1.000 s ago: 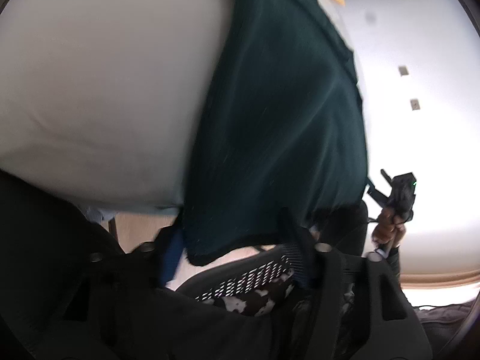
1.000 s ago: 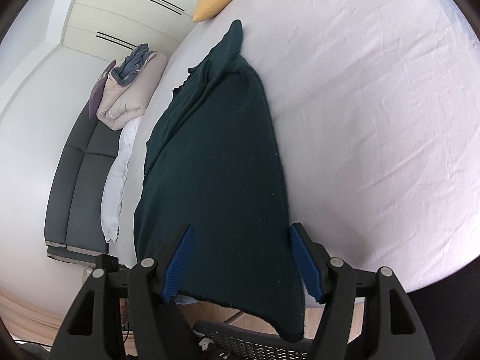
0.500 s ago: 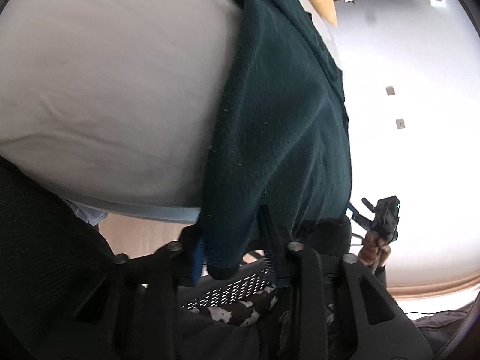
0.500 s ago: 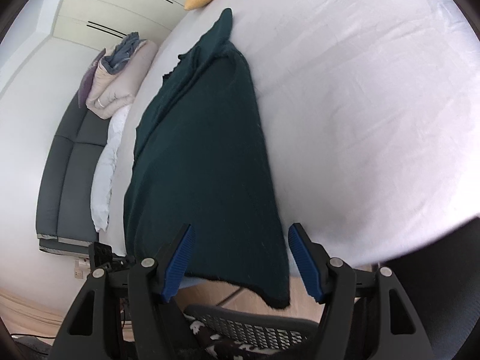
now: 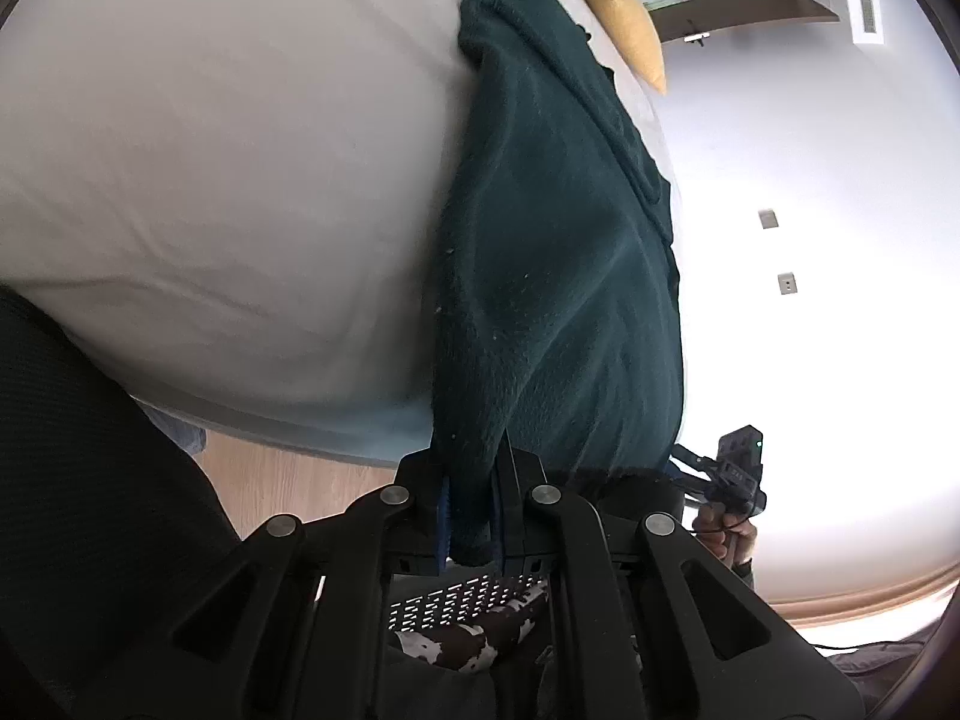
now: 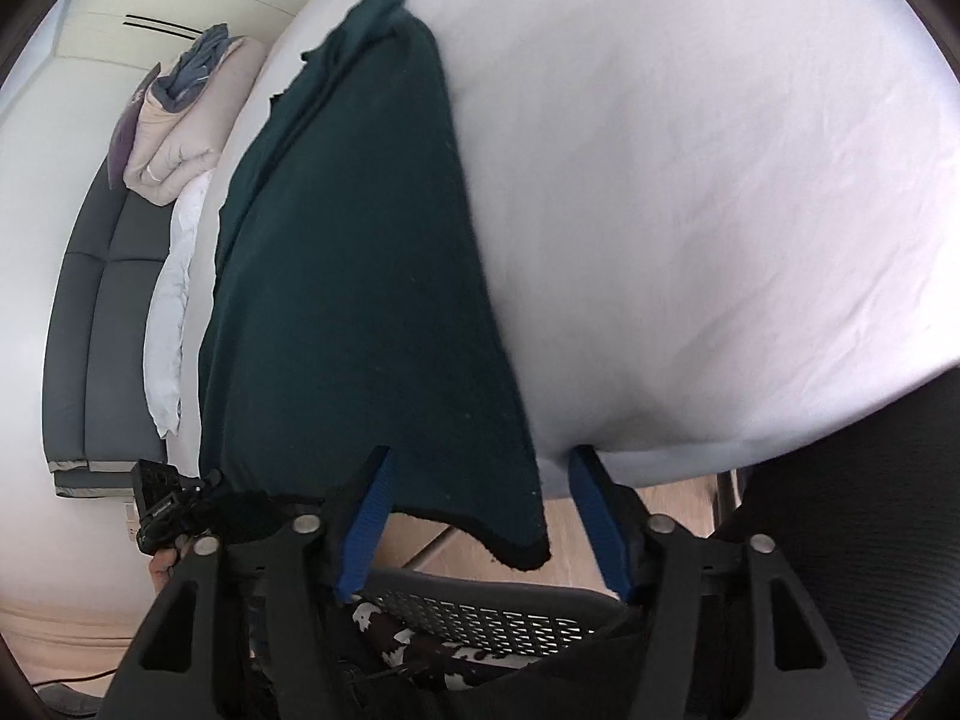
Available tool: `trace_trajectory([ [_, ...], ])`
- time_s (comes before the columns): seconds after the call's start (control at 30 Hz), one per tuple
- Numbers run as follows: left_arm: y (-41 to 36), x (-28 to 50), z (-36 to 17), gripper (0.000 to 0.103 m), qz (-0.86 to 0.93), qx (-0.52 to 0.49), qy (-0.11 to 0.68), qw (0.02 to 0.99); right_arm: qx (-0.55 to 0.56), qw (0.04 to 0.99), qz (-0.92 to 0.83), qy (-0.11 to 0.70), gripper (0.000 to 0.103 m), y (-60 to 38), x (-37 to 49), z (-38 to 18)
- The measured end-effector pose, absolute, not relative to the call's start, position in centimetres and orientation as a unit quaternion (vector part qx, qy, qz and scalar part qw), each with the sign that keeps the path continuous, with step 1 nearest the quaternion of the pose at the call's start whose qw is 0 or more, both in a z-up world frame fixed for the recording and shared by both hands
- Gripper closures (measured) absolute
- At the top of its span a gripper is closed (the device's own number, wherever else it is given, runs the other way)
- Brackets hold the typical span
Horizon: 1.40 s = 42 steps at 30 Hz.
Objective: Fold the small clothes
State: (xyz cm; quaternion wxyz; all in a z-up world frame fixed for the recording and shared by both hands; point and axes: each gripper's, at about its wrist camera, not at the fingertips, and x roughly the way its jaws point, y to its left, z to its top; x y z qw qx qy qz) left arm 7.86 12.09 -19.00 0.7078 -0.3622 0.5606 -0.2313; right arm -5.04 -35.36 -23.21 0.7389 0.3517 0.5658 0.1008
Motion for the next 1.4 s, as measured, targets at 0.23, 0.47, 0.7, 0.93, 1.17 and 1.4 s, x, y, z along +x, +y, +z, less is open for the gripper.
trace_trajectory([
  [0.23,12.9,7.6,-19.5,0.095,-0.232,-0.361,0.561,0.708,0.355,0.733,0.103,0.571,0.078,-35.8,-5.7,-23.7],
  [0.47,13.0,7.1,-18.8,0.096,-0.234,-0.351,0.551,0.72,0.338,0.744,0.117,0.564,0.096,-35.1,-5.8,-22.7],
  [0.7,13.5,6.8,-17.4,0.097,-0.234,-0.35,0.533,0.733,0.327,0.768,0.116,0.538,0.097,-35.0,-5.9,-20.7],
  [0.93,14.4,6.4,-15.7,0.097,-0.238,-0.351,0.509,0.749,0.314,0.794,0.124,0.506,0.097,-34.3,-5.5,-17.6],
  [1.17,15.0,7.0,-13.6,0.097,-0.252,-0.363,0.488,0.753,0.313,0.807,0.158,0.475,0.097,-32.7,-4.3,-14.0],
  [1.4,15.1,8.2,-10.0,0.097,-0.273,-0.376,0.452,0.762,0.338,0.809,0.196,0.439,0.097,-31.8,-1.8,-11.3],
])
